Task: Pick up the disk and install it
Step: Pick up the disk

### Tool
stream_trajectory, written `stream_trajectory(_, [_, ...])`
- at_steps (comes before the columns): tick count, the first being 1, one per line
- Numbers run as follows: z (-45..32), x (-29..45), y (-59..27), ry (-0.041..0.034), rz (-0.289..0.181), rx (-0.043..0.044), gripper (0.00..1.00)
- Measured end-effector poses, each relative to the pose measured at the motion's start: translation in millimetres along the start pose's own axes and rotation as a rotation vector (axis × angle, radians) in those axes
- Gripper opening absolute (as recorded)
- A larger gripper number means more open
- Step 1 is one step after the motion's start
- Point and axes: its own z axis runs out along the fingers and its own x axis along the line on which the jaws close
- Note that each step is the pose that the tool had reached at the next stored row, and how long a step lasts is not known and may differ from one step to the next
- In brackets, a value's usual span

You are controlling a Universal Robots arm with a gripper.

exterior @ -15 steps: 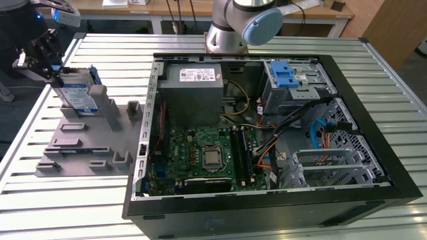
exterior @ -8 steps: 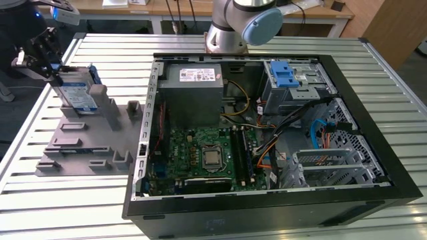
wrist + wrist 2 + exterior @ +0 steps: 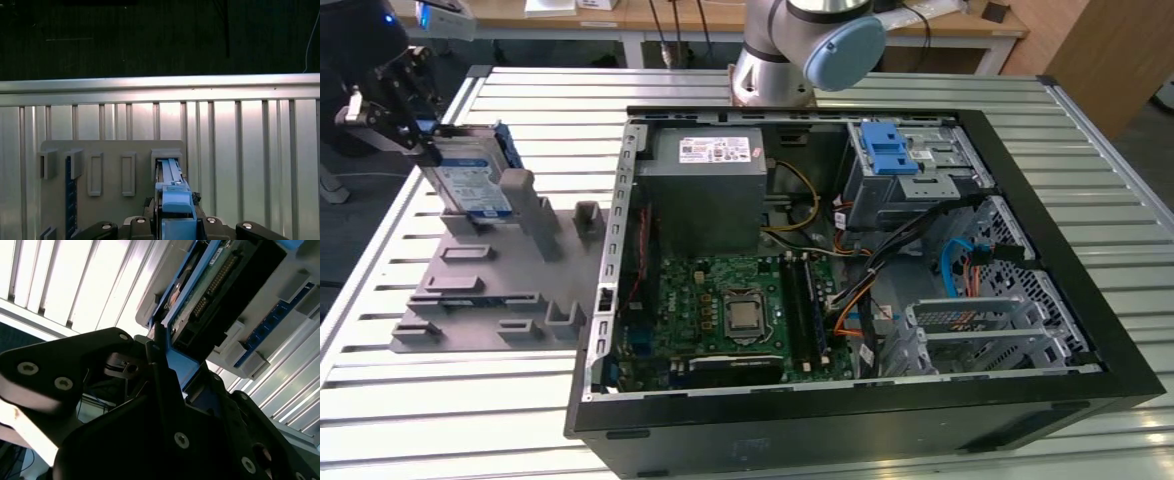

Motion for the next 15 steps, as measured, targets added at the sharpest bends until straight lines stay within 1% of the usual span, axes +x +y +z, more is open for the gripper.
stream_trajectory(10, [-14.9, 0.0, -0.1, -0.0001, 0.0, 0.0001, 0.36])
stream_trajectory(15, [-23.8, 0.0, -0.1, 0.0, 0.0, 0.0, 0.36])
